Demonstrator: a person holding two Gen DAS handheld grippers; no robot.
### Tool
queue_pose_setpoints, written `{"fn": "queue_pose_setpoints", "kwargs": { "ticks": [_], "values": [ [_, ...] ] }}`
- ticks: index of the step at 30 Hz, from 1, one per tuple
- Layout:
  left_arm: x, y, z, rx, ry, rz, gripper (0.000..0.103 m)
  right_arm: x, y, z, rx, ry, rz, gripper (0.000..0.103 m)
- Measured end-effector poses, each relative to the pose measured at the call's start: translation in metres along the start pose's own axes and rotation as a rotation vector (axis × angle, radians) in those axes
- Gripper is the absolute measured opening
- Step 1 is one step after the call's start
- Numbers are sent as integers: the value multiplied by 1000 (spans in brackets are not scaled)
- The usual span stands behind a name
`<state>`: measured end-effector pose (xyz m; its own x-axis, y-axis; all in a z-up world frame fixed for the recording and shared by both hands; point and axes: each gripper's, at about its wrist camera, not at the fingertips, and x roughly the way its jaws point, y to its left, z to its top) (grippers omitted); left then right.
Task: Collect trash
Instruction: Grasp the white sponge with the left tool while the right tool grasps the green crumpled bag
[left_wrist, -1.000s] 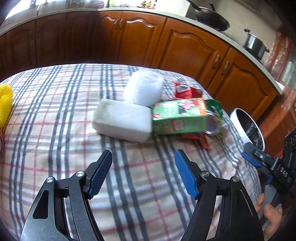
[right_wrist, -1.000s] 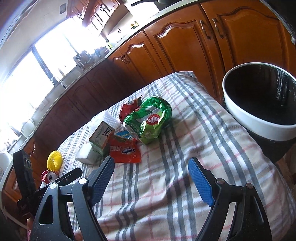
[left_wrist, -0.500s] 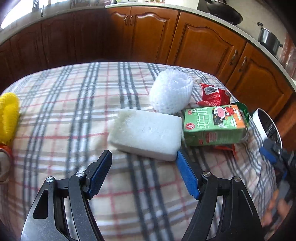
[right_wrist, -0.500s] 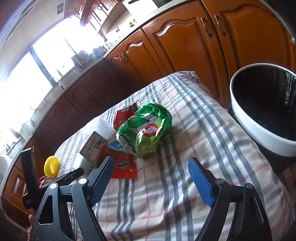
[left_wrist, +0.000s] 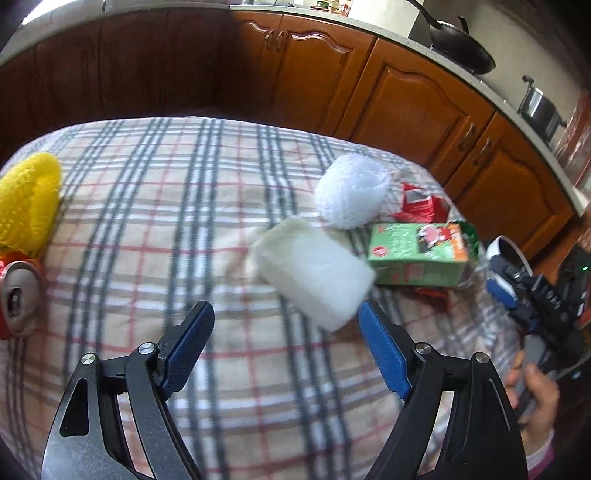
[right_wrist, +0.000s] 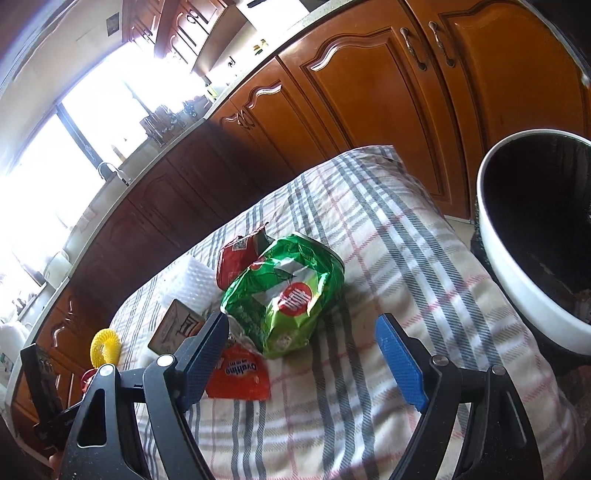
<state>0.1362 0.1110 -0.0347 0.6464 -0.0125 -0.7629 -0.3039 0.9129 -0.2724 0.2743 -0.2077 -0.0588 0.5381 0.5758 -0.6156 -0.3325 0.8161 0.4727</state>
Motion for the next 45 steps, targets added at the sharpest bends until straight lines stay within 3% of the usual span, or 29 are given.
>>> {"fn": "queue_pose_setpoints", "kwargs": {
  "ticks": [9, 12, 13, 14, 15, 18, 19, 20, 22, 26, 31, 33, 34, 35, 42, 43, 44, 45],
  "values": [
    [39, -1, 14, -123, 69, -27, 87, 24, -10, 9, 53, 52, 25, 82],
    [43, -7, 20, -125, 48, -48, 87, 31, -12, 13, 67, 61, 31, 76],
    [44, -9, 21, -117, 45, -49, 87, 34, -12, 14, 77, 68, 42, 66],
    [46, -13, 21, -104, 40, -47, 82, 36, -12, 15, 80, 78, 48, 49],
    [47, -17, 21, -85, 36, -46, 77, 38, -12, 15, 81, 88, 47, 46],
    [49, -29, 19, -33, 31, -84, 47, 34, -9, 13, 79, 72, 61, 34],
    [46, -32, 18, -15, 24, -90, 45, 29, -8, 12, 73, 58, 63, 29],
    [43, -35, 17, 1, 10, -85, 43, 24, -6, 11, 65, 49, 54, 3],
    [35, -38, 14, 22, -13, -81, 40, 18, -5, 11, 43, 43, 30, 0],
    [15, -35, 9, 42, -45, -94, 39, 10, -5, 7, 37, 50, 56, 1],
    [-5, -21, 2, 37, -66, -101, 39, 18, -19, 4, 129, 94, 90, 16],
    [-8, -18, 4, 35, -70, -104, 39, 21, -20, 4, 151, 101, 120, 34],
    [-10, -17, 4, 35, -73, -107, 39, 21, -20, 5, 155, 100, 123, 54],
    [-9, -17, 6, 36, -75, -110, 39, 24, -19, 7, 157, 95, 126, 63],
    [-18, -23, 2, 47, -88, -137, 39, 52, -5, 16, 116, 151, 144, 62],
    [-19, -24, 3, 50, -89, -140, 39, 54, -1, 17, 100, 161, 147, 53],
    [-20, -26, 2, 58, -92, -144, 39, 56, 2, 17, 90, 171, 152, 37],
    [-21, -29, 2, 63, -93, -149, 39, 55, 4, 16, 87, 169, 156, 36]
  ]
}}
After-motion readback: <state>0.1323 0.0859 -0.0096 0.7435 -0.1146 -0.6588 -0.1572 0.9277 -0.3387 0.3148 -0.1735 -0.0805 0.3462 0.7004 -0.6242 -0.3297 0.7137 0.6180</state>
